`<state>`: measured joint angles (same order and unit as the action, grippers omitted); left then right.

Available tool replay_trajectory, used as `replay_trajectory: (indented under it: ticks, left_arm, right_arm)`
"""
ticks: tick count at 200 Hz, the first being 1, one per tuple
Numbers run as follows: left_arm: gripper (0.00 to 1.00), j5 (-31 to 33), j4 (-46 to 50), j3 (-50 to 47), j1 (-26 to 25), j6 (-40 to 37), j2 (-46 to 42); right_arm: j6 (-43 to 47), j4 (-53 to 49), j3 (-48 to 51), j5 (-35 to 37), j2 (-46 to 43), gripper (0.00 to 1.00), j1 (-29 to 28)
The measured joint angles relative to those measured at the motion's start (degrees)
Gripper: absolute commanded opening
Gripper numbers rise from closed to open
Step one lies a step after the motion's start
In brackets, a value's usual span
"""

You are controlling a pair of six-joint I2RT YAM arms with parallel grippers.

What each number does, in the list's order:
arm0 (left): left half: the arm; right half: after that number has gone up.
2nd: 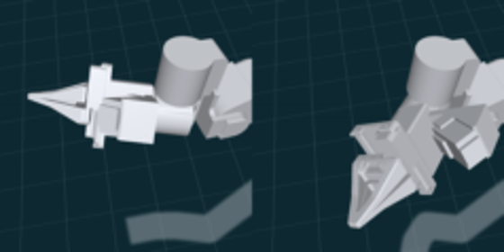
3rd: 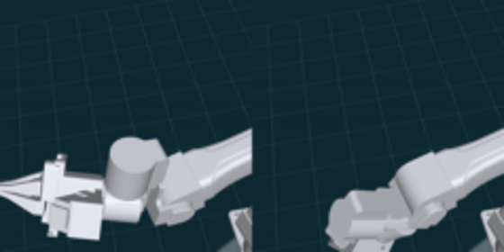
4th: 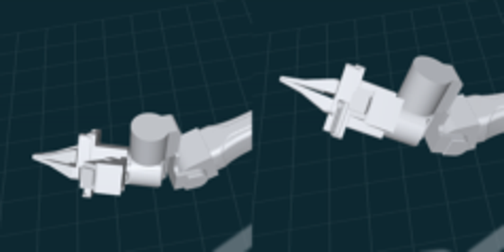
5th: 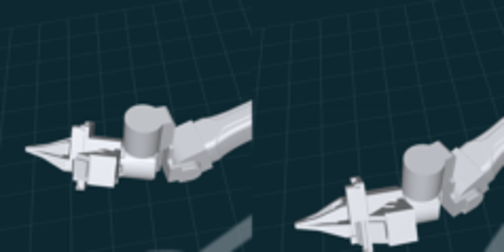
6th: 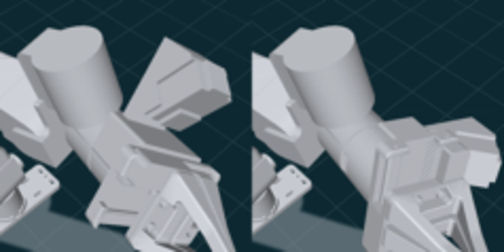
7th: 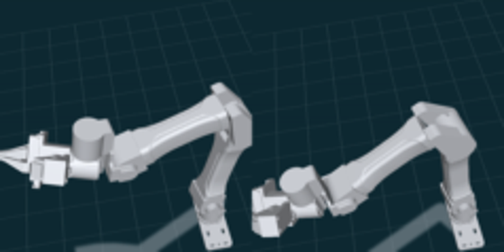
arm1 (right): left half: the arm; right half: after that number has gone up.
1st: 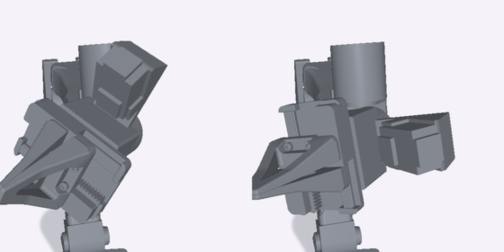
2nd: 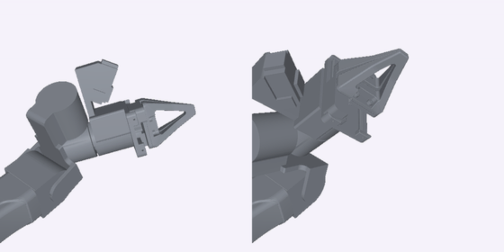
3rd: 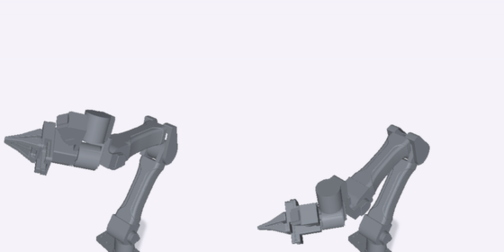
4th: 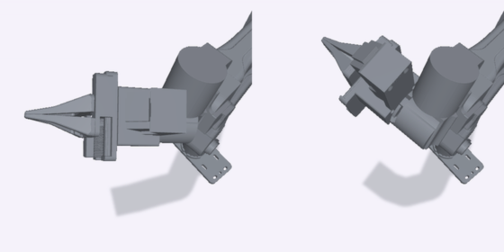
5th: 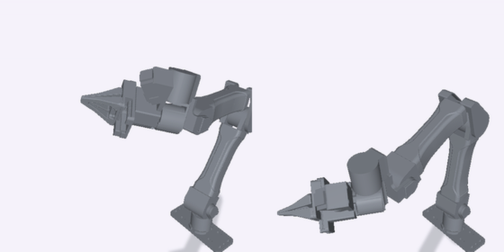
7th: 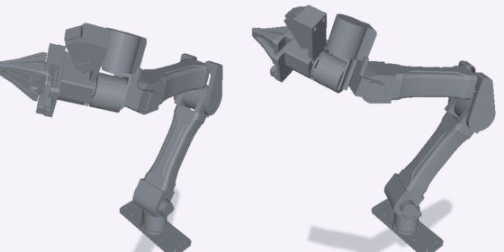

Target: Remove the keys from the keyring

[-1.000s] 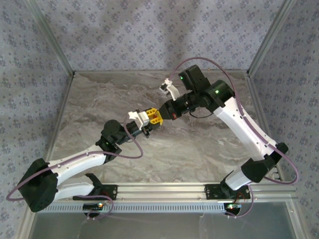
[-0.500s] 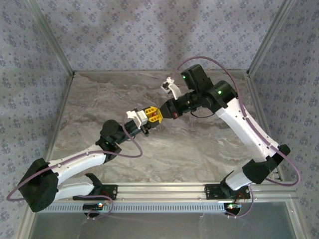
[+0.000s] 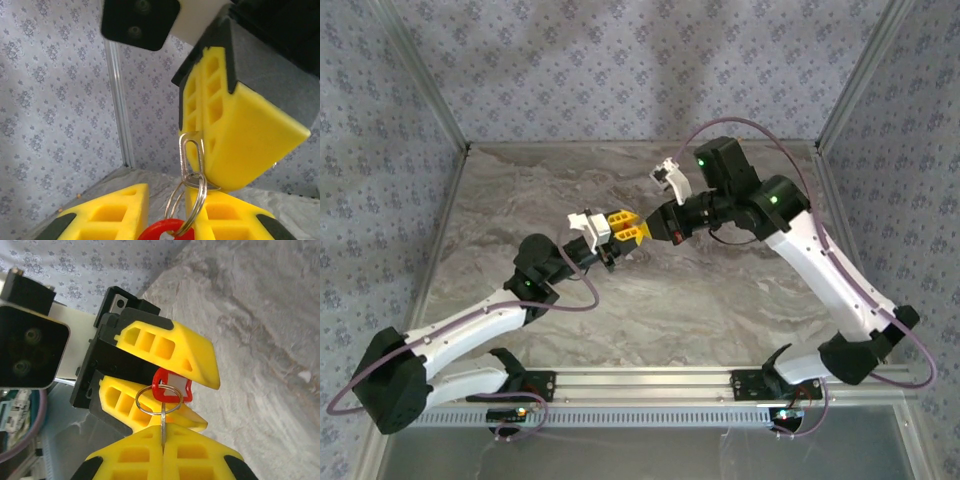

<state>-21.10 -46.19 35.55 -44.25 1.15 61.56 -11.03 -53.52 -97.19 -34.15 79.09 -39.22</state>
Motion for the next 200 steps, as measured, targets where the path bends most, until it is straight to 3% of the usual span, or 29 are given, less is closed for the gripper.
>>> replay_trajectory:
  ticks: [49, 109, 200]
  left_arm:
    - [0.0, -3.74, 11.26, 5.01, -0.15, 4.02, -2.21]
    - [0.0, -8.74, 24.55, 12.9, -0.94, 8.04, -2.34]
    - [0.0, -14.16, 34.62, 17.31, -1.27, 9.01, -3.3]
  right_arm:
    - [7.72, 11.52, 10.58, 8.55, -9.7, 0.0, -4.66]
    - [24.2, 24.28, 22.08, 22.82, -20.83, 0.0, -13.11]
    - [47.15, 26.58, 25.05, 45.66, -24.35, 0.0, -29.4]
